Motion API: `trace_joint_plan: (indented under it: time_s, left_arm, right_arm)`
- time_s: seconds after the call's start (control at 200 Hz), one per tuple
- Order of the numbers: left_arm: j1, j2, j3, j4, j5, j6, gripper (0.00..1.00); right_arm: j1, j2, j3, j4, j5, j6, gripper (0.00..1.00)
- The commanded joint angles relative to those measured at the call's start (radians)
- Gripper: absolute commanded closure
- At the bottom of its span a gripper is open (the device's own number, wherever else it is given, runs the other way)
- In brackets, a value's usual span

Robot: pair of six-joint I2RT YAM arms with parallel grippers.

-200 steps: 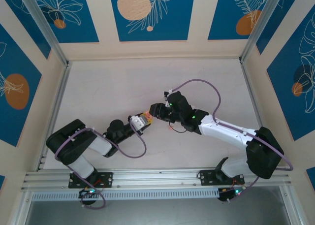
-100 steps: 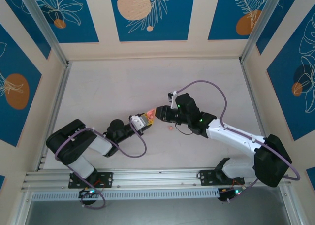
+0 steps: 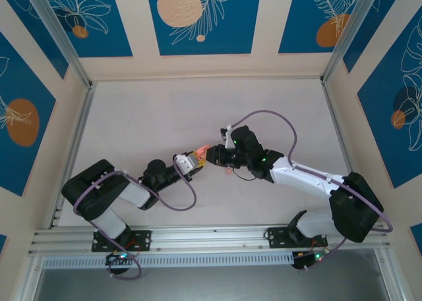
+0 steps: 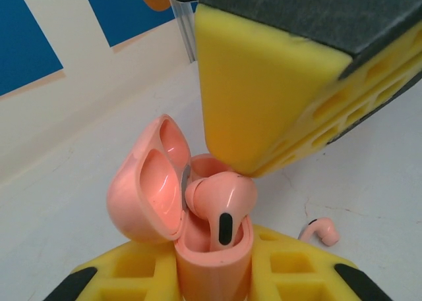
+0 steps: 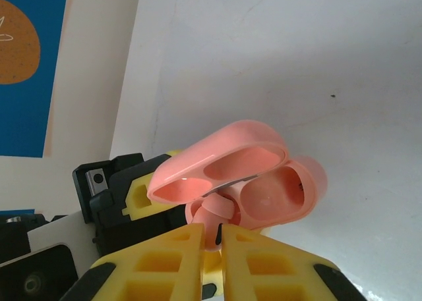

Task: Insert wireless bluetooth earbuds into charging case

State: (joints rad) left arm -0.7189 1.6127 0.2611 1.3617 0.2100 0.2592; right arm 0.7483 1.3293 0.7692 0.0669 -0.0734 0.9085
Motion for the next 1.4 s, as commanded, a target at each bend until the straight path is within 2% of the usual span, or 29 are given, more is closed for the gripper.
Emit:
trace_joint_plan:
  time_s: [0.0, 0.365, 0.55, 0.87, 1.095, 1.395]
  left_arm:
    - [-0.012, -0.025, 0.013, 0.045, 0.020, -0.020, 0.78]
    - [-0.013, -0.027, 0.017, 0.045, 0.020, -0.024, 0.78]
    - [-0.013, -0.031, 0.012, 0.045, 0.019, -0.025, 0.78]
    - [-0.013, -0.033, 0.007, 0.045, 0.011, -0.024, 0.78]
    - [-0.013, -0.031, 0.007, 0.045, 0.010, -0.024, 0.78]
    - [-0.013, -0.027, 0.012, 0.045, 0.012, -0.026, 0.78]
  right_arm:
    - [-0.002, 0.011, -0.001, 0.033, -0.034, 0.005, 0.85]
    - [0.016, 0.045, 0.005, 0.050, -0.042, 0.020, 0.86]
    - [0.014, 0.040, 0.007, -0.018, -0.010, 0.017, 0.86]
    - [-0.004, -0.039, 0.004, -0.016, -0.006, -0.029, 0.76]
    - [-0.023, -0.086, -0.011, -0.016, -0.024, -0.048, 0.77]
    - [-0.026, -0.021, 0.008, 0.024, -0.084, -0.038, 0.81]
